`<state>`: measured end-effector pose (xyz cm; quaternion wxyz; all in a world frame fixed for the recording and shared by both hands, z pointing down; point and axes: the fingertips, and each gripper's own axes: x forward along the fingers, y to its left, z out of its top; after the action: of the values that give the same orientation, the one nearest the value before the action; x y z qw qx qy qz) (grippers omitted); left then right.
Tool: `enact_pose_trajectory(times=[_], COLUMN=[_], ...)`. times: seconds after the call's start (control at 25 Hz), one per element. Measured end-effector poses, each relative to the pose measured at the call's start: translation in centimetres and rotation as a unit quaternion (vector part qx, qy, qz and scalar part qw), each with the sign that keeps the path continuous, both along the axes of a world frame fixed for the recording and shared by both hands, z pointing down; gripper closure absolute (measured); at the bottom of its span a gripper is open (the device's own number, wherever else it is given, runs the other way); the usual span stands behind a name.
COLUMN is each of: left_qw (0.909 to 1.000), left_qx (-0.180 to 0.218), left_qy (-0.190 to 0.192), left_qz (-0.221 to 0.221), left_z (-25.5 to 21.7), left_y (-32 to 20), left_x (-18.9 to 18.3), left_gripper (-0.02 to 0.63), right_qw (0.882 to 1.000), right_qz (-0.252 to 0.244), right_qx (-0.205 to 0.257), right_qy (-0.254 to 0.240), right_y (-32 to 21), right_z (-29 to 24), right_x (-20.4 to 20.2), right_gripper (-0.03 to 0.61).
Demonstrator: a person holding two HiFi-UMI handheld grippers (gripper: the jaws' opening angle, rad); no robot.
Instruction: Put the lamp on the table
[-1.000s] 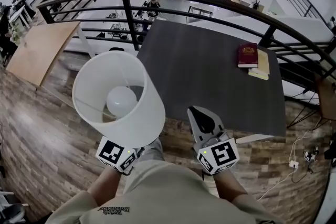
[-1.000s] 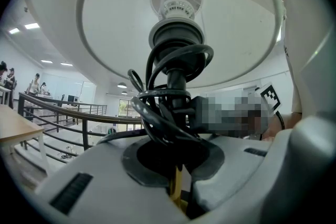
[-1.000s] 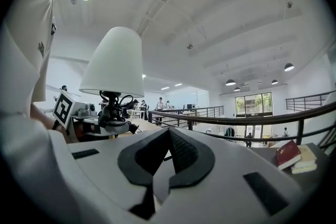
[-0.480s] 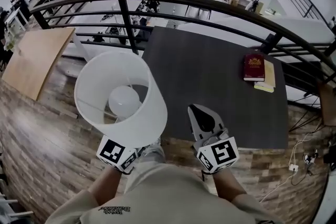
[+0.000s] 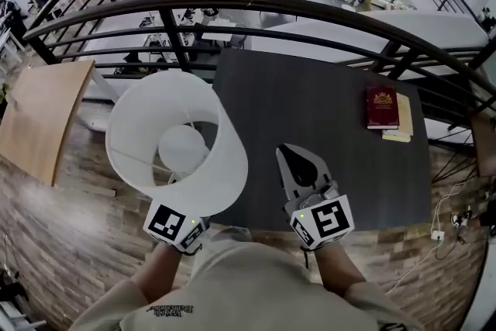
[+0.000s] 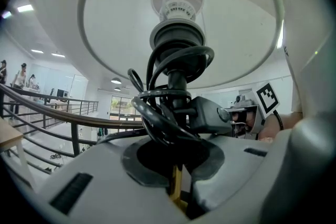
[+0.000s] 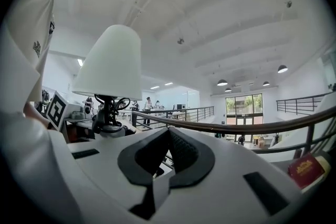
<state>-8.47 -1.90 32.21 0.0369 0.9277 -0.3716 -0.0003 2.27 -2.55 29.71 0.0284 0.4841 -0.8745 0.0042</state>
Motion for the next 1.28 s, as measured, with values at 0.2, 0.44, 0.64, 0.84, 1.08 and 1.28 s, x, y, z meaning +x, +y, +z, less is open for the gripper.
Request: enact_pose_trajectory(times=[0.2,0.44,0.64,0.84,1.08,1.28], left_qw=[1.0,1.0,0.9999,0.9997,0.9992,0.999], left_qx=[0.006,0.0,-0.007,-0.023,-0.023,-0.02], left_qy=[-0.005,-0.004,-0.008,-0.004,-0.01,-0.013], left_qz=[-0.004,-0.005,-0.005,-0.01,-0.03,-0.037], left_z=[0.9,0.9,1.5,1.6,2.2,2.6], left_y=[-5.0,-8.2,-9.0,-9.5,-11.2,-12.8], left_x=[-1.7,-2.0,-0.6,0.0,0.2,0.8], left_gripper=[0.56,0.56,0.56,0.56,0.56,0.56], right_qw=[1.0,1.0,1.0,1.0,0.999,0.999], right_qz=[0.017,0.022,0.004,-0.018,-0.034,-0.038], right_qx=[0.001,0.003,-0.011,-0.015,-0.02,-0.028], right_qy=[0.008,0.012,0.003,0.018,0.018,0.011], right_y=[-4.8,-8.0,-9.2,-10.3,-11.7,-13.3], right_z=[0.1,-0.1,1.2,1.9,2.4,3.4], right_x=[-0.6,-0.8,-0.2,0.1,0.8,0.9], right_gripper=[0.578,0.578,0.578,0.578,0.578,0.578])
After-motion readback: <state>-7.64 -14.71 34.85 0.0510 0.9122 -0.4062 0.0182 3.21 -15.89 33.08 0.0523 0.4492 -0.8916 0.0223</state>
